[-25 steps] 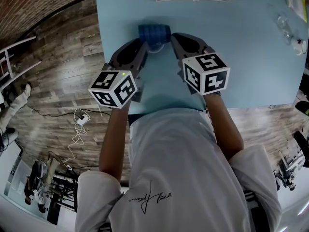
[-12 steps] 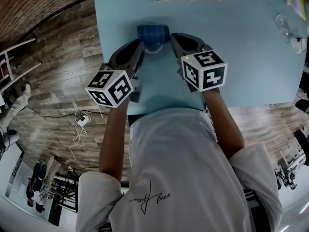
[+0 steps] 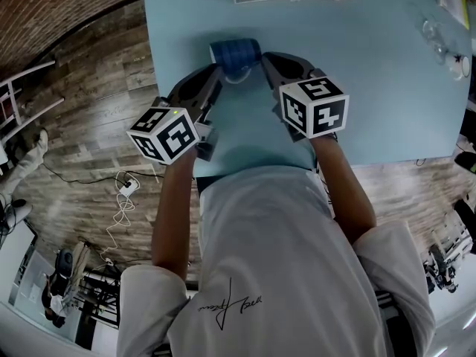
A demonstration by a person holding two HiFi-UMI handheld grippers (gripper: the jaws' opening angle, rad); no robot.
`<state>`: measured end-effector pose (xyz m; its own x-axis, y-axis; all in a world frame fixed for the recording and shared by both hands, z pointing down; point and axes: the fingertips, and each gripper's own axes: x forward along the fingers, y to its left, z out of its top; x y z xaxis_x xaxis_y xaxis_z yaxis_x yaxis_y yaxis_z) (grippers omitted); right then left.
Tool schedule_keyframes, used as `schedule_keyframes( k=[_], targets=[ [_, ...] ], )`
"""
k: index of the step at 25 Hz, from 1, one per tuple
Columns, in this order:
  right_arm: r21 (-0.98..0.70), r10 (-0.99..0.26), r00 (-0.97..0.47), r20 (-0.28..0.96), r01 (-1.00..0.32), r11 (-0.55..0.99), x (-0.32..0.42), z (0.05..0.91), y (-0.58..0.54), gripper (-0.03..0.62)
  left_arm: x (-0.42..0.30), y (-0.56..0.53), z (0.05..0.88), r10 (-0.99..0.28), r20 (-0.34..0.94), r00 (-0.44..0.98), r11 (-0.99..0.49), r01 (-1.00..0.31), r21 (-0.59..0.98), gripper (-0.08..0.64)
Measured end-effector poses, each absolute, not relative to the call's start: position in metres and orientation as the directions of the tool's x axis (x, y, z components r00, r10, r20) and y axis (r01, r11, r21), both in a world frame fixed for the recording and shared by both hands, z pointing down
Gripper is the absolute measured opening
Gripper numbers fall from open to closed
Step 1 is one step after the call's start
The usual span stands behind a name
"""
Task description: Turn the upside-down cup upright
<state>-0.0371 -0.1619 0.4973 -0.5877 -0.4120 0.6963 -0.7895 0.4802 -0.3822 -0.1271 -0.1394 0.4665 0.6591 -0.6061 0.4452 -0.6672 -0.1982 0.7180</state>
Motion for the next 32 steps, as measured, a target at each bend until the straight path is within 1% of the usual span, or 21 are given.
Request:
schedule_keyframes(
  k=[8,14,32],
  targets=[
    [-0.385,-0.402,-0.591,0.699,-0.785,0.485,-0.038,0.502,-0.157,0.021,-0.124,-0.130,0.465,-0.581,0.441,0.684,-0.220,-0.653,0.724,0.023],
    [-0.394,-0.387,-0.597,0.703,-0.779,0.488,-0.036,0.505,-0.146,0.021,-0.118,-0.120,0.461,-0.566,0.457,0.686,-0.264,-0.676,0.688,0.020],
    [-0.414,-0.347,-0.611,0.711,-0.763,0.496,-0.033,0.516,-0.115,0.021,-0.105,-0.088,0.458,-0.528,0.499,0.688,-0.321,-0.705,0.633,0.018]
  ],
)
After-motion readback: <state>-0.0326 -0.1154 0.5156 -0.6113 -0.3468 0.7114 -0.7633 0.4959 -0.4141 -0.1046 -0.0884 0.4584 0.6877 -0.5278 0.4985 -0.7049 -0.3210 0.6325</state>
